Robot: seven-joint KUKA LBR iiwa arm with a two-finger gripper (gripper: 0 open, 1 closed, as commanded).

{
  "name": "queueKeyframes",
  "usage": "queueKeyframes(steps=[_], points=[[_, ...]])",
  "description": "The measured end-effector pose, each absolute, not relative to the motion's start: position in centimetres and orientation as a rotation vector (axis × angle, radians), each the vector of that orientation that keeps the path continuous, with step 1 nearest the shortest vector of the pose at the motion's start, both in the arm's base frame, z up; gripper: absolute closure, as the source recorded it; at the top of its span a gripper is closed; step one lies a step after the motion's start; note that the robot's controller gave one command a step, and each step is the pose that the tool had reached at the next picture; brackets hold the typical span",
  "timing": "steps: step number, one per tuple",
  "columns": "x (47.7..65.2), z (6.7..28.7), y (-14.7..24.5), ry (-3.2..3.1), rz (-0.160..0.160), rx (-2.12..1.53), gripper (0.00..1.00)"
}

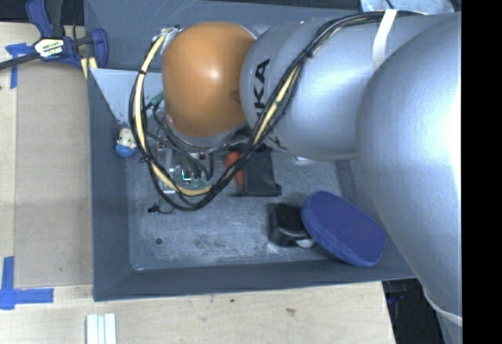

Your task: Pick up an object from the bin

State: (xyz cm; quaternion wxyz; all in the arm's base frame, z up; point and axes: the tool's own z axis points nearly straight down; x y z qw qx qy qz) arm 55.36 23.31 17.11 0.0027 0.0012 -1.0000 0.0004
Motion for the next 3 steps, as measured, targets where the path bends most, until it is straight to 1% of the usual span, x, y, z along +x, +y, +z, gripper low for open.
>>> queueKeyframes(steps=[1, 2, 3], points=[[57.0, 8.8, 17.0, -3.137, 0.008, -0.033, 0.00], [56.1, 6.9, 10.6, -3.141, 0.005, -0.027, 0.00], [54.4, 7.0, 4.4, -3.142, 0.005, 0.071, 0.00]])
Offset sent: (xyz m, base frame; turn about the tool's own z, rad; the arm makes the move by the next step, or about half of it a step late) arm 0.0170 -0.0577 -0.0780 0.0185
